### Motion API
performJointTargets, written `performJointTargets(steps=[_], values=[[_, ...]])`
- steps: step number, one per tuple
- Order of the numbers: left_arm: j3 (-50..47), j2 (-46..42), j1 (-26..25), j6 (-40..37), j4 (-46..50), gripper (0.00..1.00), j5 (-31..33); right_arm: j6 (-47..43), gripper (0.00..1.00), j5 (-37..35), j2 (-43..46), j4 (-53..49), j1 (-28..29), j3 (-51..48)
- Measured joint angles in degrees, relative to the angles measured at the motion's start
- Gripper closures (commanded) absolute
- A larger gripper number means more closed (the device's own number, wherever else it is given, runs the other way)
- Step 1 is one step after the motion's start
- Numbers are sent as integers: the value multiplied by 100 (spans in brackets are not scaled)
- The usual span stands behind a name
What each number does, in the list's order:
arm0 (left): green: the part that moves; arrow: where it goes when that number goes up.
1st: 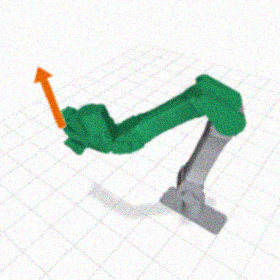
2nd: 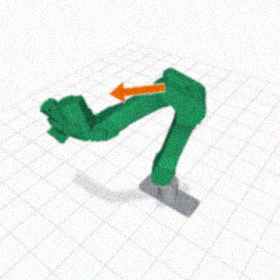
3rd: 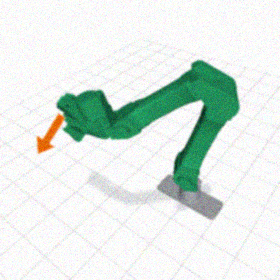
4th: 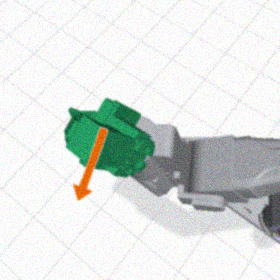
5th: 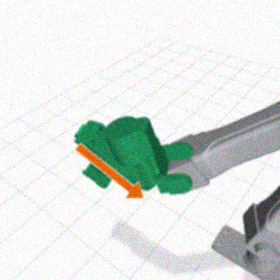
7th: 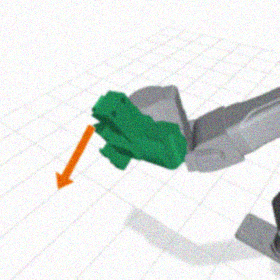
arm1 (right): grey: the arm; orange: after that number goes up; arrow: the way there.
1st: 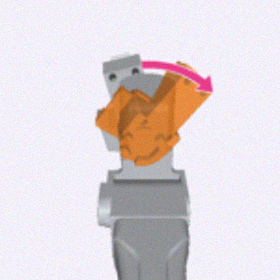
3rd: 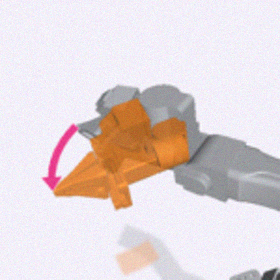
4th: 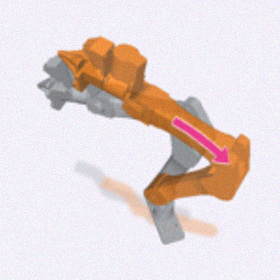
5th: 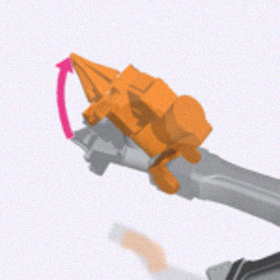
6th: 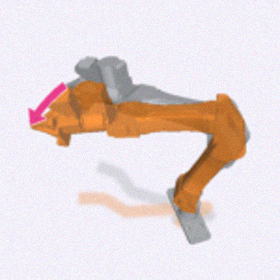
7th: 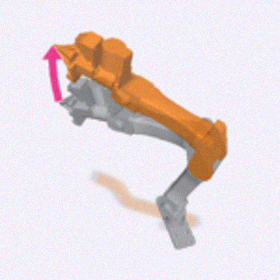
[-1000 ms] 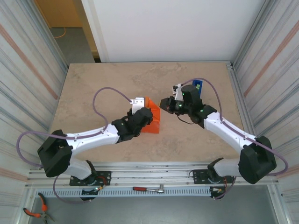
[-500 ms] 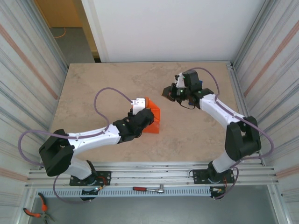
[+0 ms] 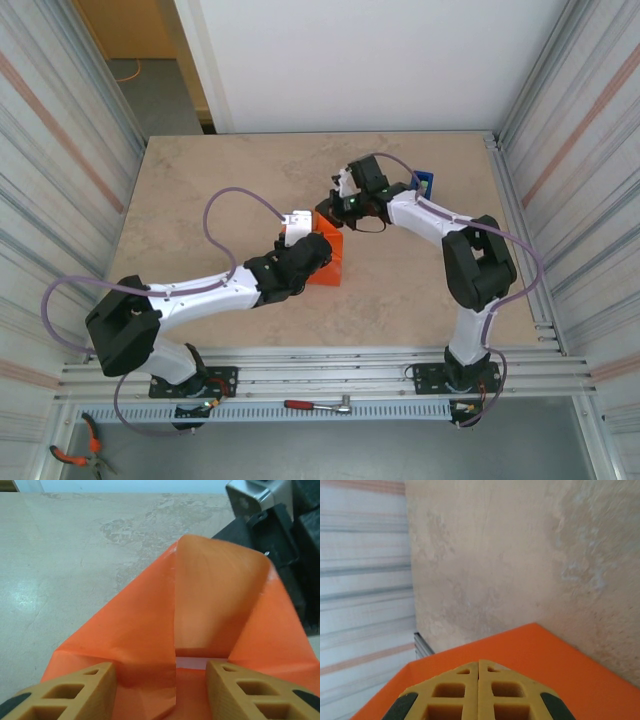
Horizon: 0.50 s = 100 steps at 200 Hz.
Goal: Wrap the gift box in paper
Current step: Fold the wrapping paper for the gift box.
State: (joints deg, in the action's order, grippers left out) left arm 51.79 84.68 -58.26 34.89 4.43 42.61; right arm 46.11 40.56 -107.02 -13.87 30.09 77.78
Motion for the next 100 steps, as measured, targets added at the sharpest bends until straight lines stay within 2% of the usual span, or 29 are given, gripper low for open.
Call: performJointTargets(steps=[47,100], values=[[22,17,-33,2,66,50,59,-33,100,111,127,168,101,-267],[39,28,-59,4,105,50,63,-28,100,50,793,227,125,-710]])
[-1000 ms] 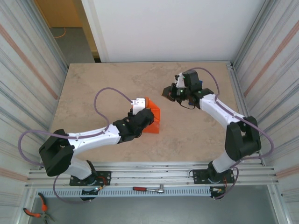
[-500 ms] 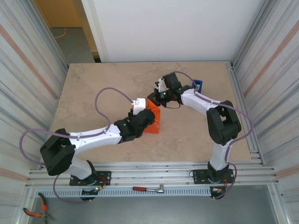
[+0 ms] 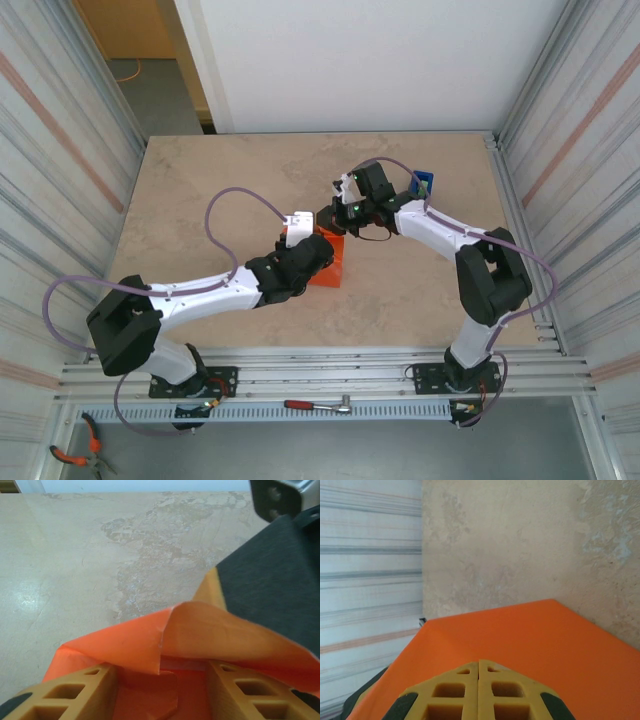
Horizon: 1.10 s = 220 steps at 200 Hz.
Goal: Wrap the gift box in paper
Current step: Fold the wrapping paper for the gift box.
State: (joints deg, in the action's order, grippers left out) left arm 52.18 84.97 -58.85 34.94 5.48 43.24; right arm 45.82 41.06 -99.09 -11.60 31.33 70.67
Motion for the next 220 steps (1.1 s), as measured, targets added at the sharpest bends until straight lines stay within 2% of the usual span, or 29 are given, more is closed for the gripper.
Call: performJointTargets(steps=[53,153,220], values=[[9,0,-4,22,24,51,13,0,100,-210,321,302,55,-354],[9,4,-39,15,66,51,55,4,100,-516,831,136,61,-741],[59,-179,-74,-22,262,48,-37,157,100,-562,1029,776,96,-1233]])
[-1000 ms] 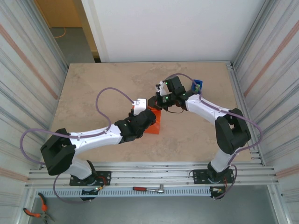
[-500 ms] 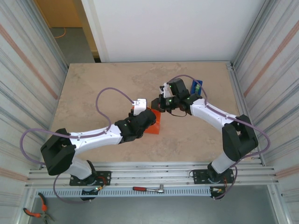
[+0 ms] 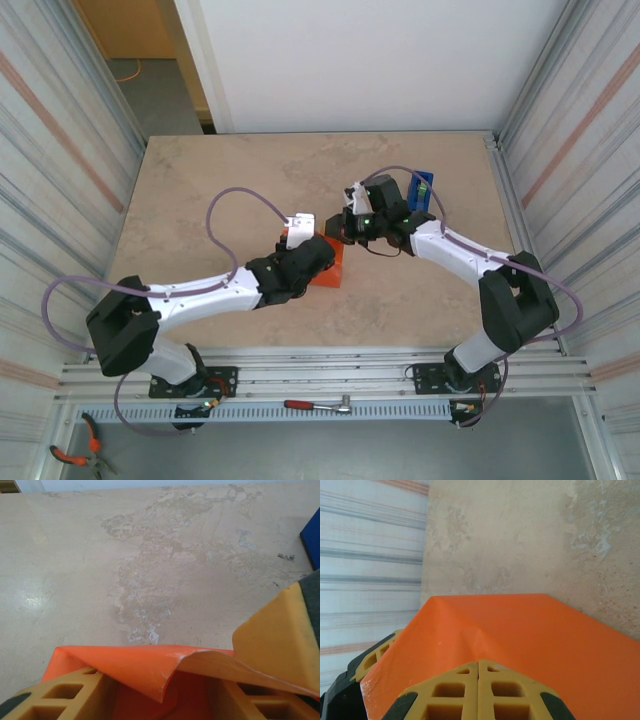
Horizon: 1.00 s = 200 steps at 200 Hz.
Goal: Wrap the gift box in paper
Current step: Fold the wrapping paper for the gift box.
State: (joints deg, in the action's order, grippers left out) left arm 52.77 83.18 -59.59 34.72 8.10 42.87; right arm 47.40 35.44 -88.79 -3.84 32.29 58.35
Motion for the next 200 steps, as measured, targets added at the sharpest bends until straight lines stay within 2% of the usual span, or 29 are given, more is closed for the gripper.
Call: performJointTargets(steps=[18,39,90,122,148,158,200], values=[[15,-157,55,-13,144,47,-302,17,100,13,55,92,24,-90],[26,-450,326,-70,310,45,-1069,20,100,-9,101,190,37,-166],[201,-1257,1368,-133,577,43,-3224,17,100,-118,164,409,66,-302],[400,-1593,2127,-83,498,43,-4129,17,100,-122,201,472,74,-354],[476,-1473,2649,-66,494,43,-4706,17,100,-138,216,538,74,-393],[522,-1322,2817,-79,501,45,-4913,17,100,-140,219,544,76,-400],[1244,-184,3335,-402,807,65,-5755,17,100,-164,221,579,81,-415]])
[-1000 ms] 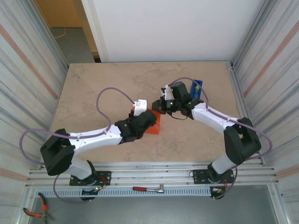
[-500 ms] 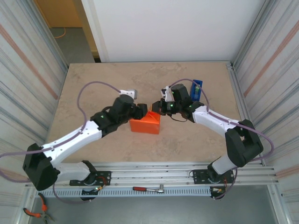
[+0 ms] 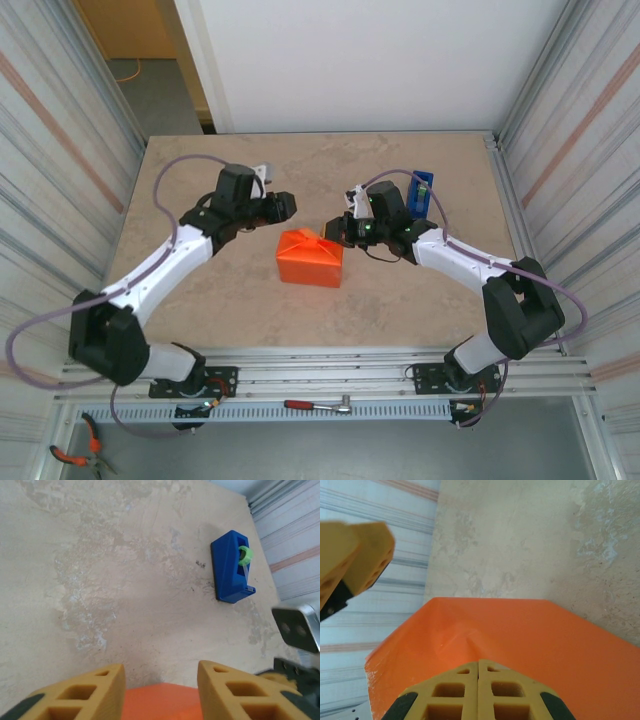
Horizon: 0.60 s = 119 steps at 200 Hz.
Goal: Wrap the gift box in paper
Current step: Fold the wrapping paper for the gift box.
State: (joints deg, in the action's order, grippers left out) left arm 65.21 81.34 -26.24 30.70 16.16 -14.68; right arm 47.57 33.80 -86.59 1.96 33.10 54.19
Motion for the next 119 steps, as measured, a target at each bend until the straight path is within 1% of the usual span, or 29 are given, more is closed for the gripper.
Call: performJointTargets(steps=[12,28,57,84,119], values=[[411,413,57,-195,195,69,-243,0,100,-4,0,2,2,0],[931,920,70,-452,411,72,-560,0,100,-37,0,2,4,0],[1611,1547,70,-940,922,77,-1080,0,100,-81,0,13,13,-2],[1978,1902,70,-1360,1427,83,-1458,0,100,-103,0,26,22,-7],[2159,2024,70,-1825,2057,89,-1786,0,100,-105,0,31,22,-7]])
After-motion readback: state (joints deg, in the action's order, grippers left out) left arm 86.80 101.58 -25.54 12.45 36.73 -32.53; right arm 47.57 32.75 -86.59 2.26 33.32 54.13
